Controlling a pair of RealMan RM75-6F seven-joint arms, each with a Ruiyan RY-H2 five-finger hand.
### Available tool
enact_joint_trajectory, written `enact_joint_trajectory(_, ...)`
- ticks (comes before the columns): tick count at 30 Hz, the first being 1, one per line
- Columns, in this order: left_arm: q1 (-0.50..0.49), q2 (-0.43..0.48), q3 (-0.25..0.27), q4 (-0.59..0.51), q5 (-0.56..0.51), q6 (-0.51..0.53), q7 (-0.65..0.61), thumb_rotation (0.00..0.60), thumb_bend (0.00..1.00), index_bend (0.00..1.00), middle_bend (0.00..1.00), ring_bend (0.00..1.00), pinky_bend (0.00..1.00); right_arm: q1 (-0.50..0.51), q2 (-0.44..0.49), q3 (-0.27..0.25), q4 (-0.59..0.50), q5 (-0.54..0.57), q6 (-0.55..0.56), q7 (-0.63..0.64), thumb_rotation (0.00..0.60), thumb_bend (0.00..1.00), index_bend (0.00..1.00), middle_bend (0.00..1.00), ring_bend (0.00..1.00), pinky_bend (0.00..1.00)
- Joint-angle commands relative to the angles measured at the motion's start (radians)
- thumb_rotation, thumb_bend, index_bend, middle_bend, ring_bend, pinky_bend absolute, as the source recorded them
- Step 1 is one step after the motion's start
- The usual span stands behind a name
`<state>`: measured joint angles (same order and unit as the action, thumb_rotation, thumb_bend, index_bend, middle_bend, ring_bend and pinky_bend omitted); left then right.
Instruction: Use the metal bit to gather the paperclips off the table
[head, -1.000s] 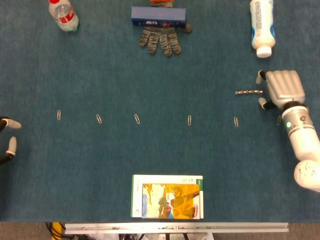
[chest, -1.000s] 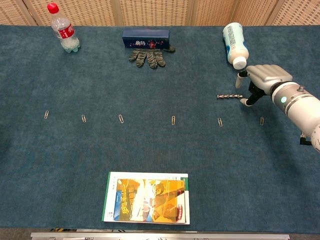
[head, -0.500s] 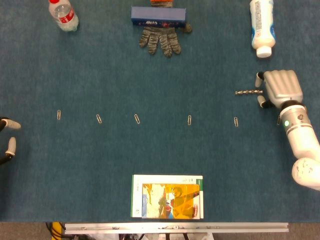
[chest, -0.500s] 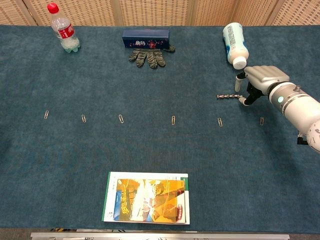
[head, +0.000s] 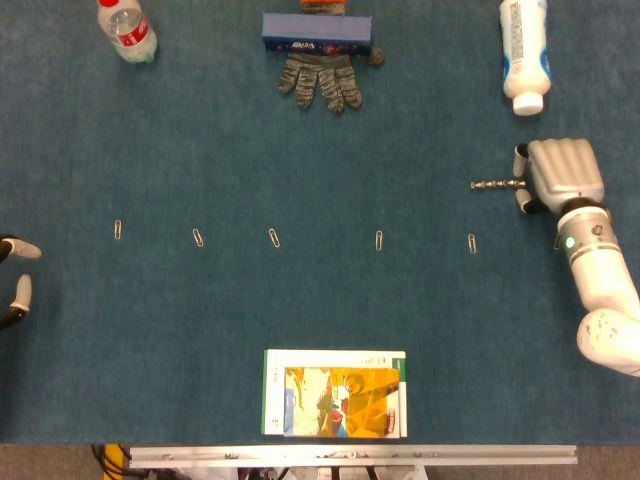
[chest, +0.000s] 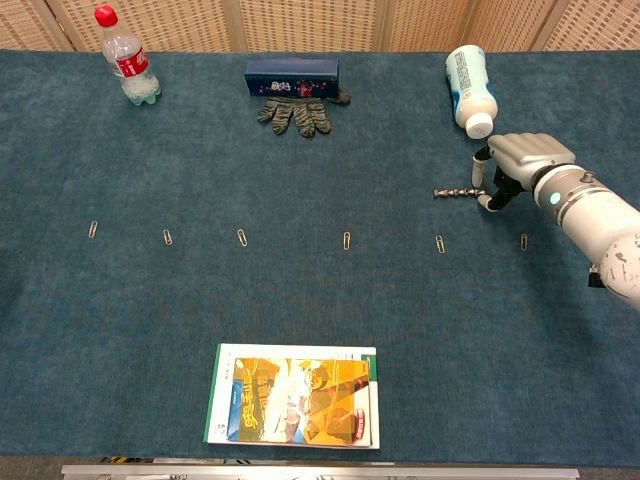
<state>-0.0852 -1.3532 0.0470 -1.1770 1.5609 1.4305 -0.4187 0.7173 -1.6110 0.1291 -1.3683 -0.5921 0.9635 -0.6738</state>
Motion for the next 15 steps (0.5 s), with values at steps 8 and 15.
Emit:
enact_joint_trajectory(8,-0.001,-0.002,-0.001,0.005,0.000,0.000,-0.004,0.600,0.49,0.38,0.37,0.33,0.36,0.003,0.001,0.002,-0.007,-0.003,0.014,-0.003,0.600,0.31,0.49,1.00,1.00,1.00)
enact_joint_trajectory(15,-0.001,-0.002,-0.001,0.004,0.001,0.001,-0.004,0.600,0.49,0.38,0.37,0.33,0.36,0.005,0.000,0.000,-0.006,0.004,0.014,-0.009,0.600,0.31,0.49,1.00,1.00,1.00)
